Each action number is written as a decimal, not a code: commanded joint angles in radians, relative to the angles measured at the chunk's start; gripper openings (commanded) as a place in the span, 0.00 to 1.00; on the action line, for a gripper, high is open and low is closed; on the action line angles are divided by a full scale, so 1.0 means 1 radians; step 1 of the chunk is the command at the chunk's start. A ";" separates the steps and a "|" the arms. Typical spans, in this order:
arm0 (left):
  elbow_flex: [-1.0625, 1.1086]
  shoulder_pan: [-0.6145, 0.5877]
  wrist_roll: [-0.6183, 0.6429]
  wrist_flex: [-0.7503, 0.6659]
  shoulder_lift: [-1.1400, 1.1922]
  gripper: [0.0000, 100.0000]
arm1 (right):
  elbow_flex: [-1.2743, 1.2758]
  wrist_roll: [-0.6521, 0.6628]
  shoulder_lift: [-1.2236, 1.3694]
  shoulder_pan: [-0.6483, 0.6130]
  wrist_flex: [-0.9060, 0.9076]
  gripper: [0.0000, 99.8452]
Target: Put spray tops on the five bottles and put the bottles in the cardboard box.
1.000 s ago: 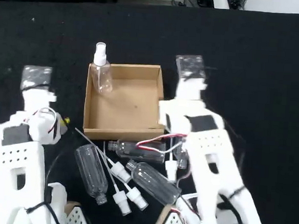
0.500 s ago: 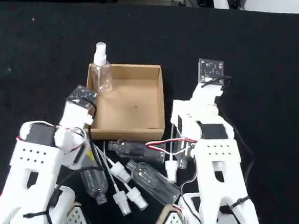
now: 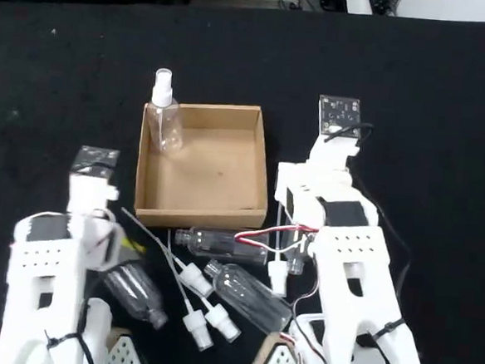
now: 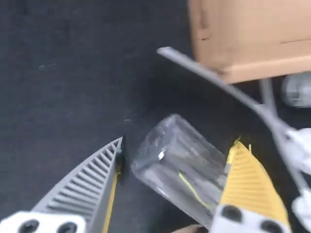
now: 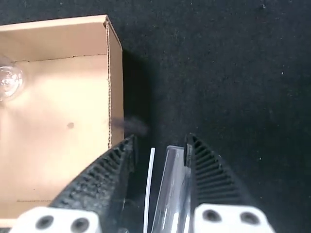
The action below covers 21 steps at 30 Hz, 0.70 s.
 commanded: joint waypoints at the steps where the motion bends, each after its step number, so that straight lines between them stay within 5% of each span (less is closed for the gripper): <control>1: -0.016 -0.234 -0.227 -0.026 -0.017 0.31 | 0.001 0.012 -0.041 -0.018 -0.026 0.15; 7: -0.130 -0.487 -0.497 -0.020 -0.015 0.32 | 0.001 0.012 -0.041 -0.018 -0.026 0.15; 12: -0.291 -0.521 -0.700 0.123 -0.017 0.31 | 0.001 0.012 -0.041 -0.018 -0.026 0.15; 18: -0.513 -0.315 -0.970 0.494 -0.011 0.31 | 0.001 0.012 -0.041 -0.014 -0.026 0.15; 21: -0.478 -0.165 -1.071 0.560 -0.017 0.32 | 0.001 0.009 -0.041 -0.014 -0.026 0.15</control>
